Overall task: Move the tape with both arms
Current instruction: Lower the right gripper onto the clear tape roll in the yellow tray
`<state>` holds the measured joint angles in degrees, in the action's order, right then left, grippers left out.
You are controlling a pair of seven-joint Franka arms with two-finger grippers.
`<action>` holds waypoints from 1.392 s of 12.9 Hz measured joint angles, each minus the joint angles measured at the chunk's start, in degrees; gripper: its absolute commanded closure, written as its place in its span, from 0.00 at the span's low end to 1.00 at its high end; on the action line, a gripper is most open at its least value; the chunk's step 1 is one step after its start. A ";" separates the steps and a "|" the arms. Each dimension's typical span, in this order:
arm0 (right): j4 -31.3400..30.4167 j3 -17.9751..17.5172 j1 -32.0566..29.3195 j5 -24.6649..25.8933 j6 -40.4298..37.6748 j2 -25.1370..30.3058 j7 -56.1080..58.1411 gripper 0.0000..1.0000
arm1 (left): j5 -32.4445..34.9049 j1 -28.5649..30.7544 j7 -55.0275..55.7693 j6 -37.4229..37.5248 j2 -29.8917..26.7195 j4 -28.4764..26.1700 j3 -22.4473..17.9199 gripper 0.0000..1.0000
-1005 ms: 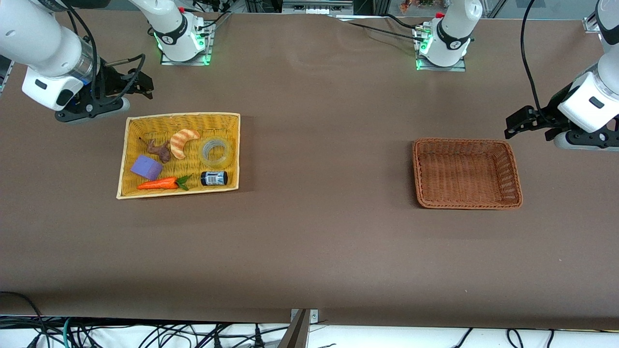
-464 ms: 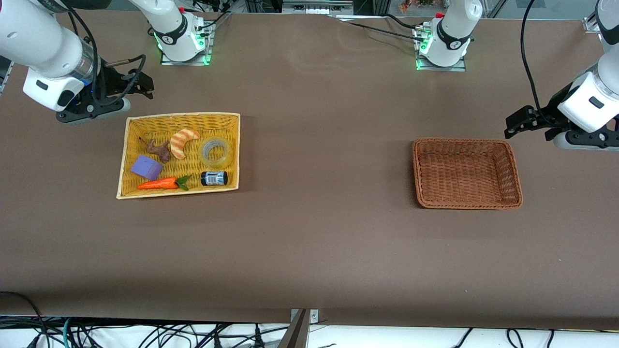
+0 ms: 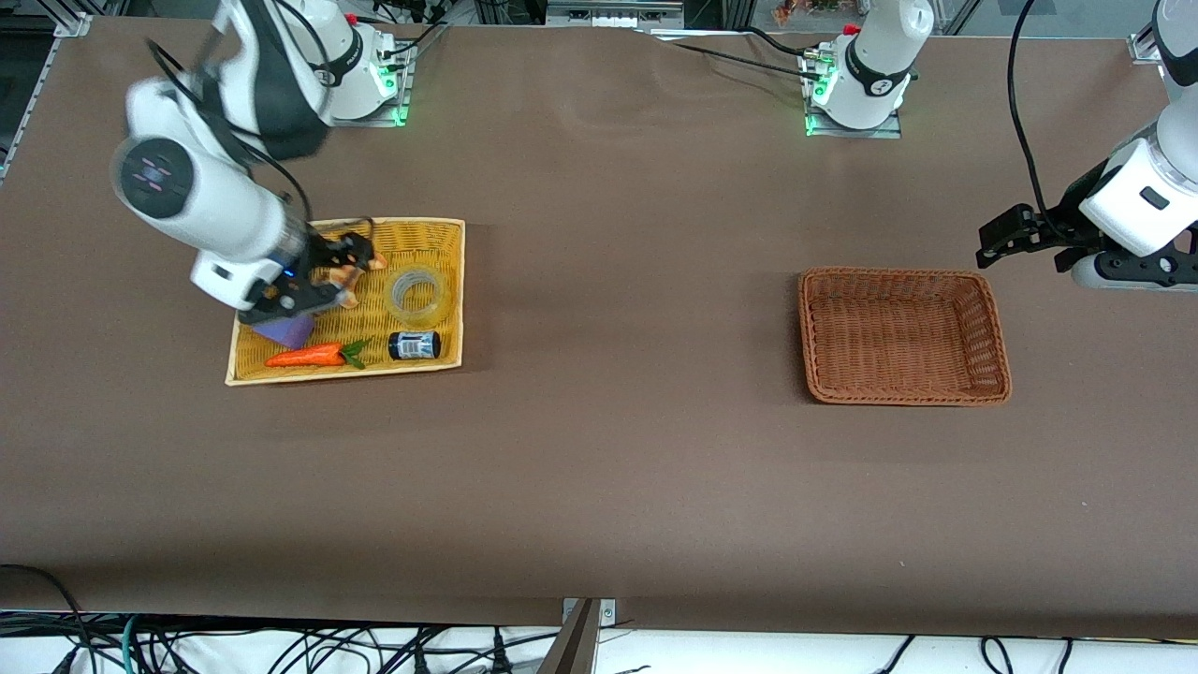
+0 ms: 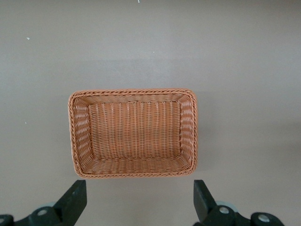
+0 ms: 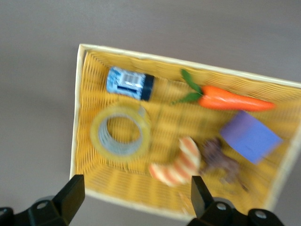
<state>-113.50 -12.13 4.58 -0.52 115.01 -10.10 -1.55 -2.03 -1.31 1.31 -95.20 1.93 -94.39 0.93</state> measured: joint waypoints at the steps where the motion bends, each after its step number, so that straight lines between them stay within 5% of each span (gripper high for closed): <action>1: -1.50 -0.67 0.10 0.73 4.18 -2.13 -1.12 0.00 | 0.00 0.00 0.00 0.01 0.00 0.00 0.00 0.00; 10: -13.94 -0.83 0.02 2.66 23.67 -7.78 -1.53 0.05 | 0.00 0.00 0.00 0.15 0.00 0.00 0.00 0.00; 12: -14.88 -0.83 0.02 2.68 24.30 -8.04 -1.53 0.29 | 0.00 0.00 0.00 0.16 0.00 0.00 0.00 0.00; 14: -15.59 -0.83 0.02 2.70 24.83 -8.12 -1.53 0.74 | 0.00 0.00 0.00 0.17 0.00 0.00 0.00 0.00; 16: -15.98 -0.83 0.02 2.71 25.14 -8.18 -1.53 0.97 | 0.00 0.00 0.00 0.17 0.00 0.00 0.00 0.00; 18: -16.17 -0.60 -0.09 2.91 25.44 -8.32 -1.53 1.00 | 0.00 0.00 0.00 0.20 0.00 0.00 0.00 0.00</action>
<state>-129.67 -12.73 4.50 2.39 140.44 -18.42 -3.08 -2.03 -1.32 1.30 -95.00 1.93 -94.39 0.93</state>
